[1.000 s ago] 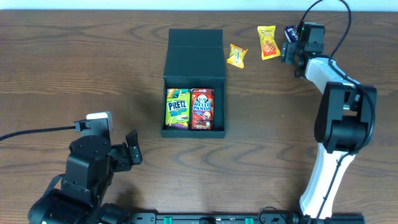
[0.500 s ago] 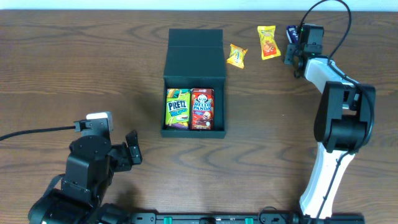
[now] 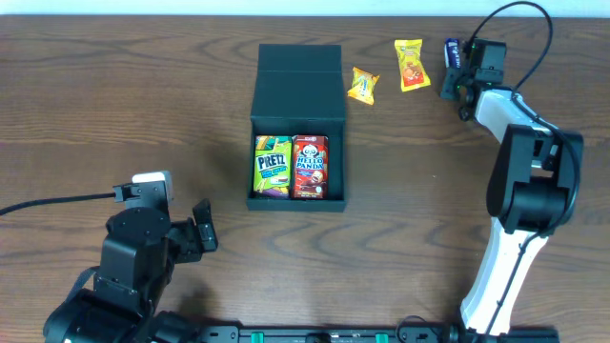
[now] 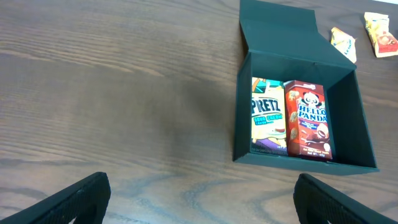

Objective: Pack container
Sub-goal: 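Grasp the blue Dairy Milk bar with the right gripper, then lower the Dairy Milk bar into the box right of Hello Panda, release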

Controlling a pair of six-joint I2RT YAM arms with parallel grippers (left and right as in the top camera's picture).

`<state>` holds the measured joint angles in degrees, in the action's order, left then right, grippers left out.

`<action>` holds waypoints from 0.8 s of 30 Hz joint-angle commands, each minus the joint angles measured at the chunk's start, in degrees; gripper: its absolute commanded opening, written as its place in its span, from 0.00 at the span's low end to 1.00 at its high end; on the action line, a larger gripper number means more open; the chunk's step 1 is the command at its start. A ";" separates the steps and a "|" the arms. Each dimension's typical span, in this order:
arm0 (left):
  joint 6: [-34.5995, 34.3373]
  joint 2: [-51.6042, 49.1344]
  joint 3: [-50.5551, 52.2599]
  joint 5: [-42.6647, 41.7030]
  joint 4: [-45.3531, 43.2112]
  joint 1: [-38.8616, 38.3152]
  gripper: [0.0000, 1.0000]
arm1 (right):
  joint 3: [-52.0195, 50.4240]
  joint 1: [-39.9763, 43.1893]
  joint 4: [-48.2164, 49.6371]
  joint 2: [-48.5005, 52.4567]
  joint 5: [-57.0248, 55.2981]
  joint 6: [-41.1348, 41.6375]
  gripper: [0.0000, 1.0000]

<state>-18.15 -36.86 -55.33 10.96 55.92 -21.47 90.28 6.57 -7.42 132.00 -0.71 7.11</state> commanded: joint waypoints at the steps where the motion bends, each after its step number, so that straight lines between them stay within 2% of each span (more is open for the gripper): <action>1: 0.35 0.17 -1.18 1.07 0.04 0.17 0.95 | 0.83 0.55 -0.66 2.05 2.32 1.22 0.34; 9: 0.35 0.17 -1.18 1.07 0.04 0.17 0.95 | 0.85 0.55 -1.03 1.20 2.78 3.56 0.22; 13: 0.35 0.17 -1.18 1.07 0.04 0.17 0.95 | 0.87 0.50 -0.98 -1.11 4.26 3.58 0.20; 24: 0.35 0.17 -1.18 1.07 0.04 0.17 0.95 | 0.87 -3.04 -8.90 -15.85 7.45 3.58 0.13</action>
<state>-18.15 -36.86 -55.33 10.96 55.94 -21.47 90.56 5.72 -15.18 121.97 5.39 10.11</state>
